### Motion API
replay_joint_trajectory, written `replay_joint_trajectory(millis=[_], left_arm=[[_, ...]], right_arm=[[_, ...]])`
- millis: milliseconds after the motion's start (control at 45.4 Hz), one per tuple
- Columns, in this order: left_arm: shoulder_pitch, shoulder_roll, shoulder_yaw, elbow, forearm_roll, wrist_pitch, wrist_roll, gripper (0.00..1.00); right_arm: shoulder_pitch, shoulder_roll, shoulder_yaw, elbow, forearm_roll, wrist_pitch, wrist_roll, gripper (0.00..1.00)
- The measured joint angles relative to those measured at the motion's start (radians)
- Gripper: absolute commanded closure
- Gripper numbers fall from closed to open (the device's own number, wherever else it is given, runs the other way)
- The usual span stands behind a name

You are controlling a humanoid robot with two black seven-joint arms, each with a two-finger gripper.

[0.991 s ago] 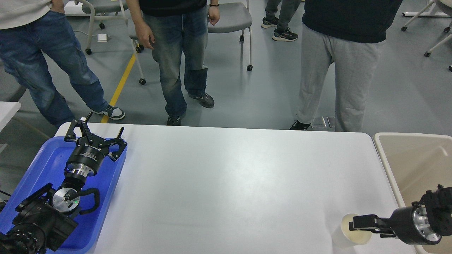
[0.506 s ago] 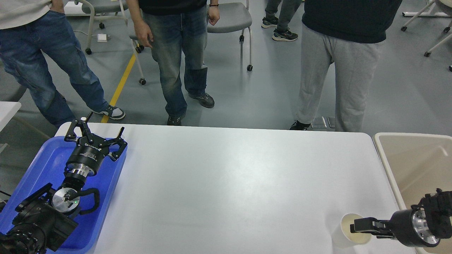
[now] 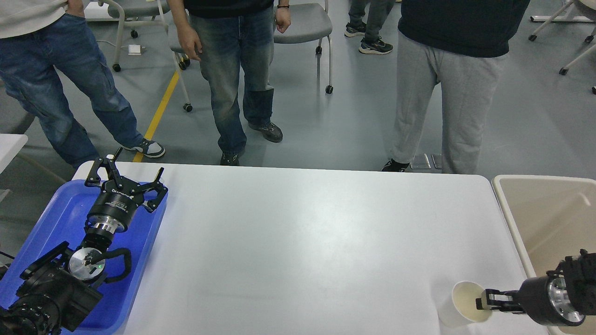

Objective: Tidy desktop
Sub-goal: 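Lift the white cup with the right gripper toward the beige bin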

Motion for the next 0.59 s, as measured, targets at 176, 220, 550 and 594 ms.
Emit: replay_joint_trajectory(millis=[176, 220, 550, 594], left_arm=[[0.000, 0.000, 0.000, 0.000, 0.000, 0.000, 0.000, 0.00], [0.000, 0.000, 0.000, 0.000, 0.000, 0.000, 0.000, 0.00], [0.000, 0.000, 0.000, 0.000, 0.000, 0.000, 0.000, 0.00], [0.000, 0.000, 0.000, 0.000, 0.000, 0.000, 0.000, 0.00]], right_arm=[[0.000, -0.016, 0.004, 0.001, -0.002, -0.001, 0.006, 1.00], [0.000, -0.021, 0.005, 0.003, 0.000, -0.001, 0.009, 1.00], [0.012, -0.098, 0.014, 0.039, 0.062, 0.007, 0.059, 1.00], [0.016, -0.113, 0.015, 0.046, 0.076, 0.009, 0.062, 1.00]])
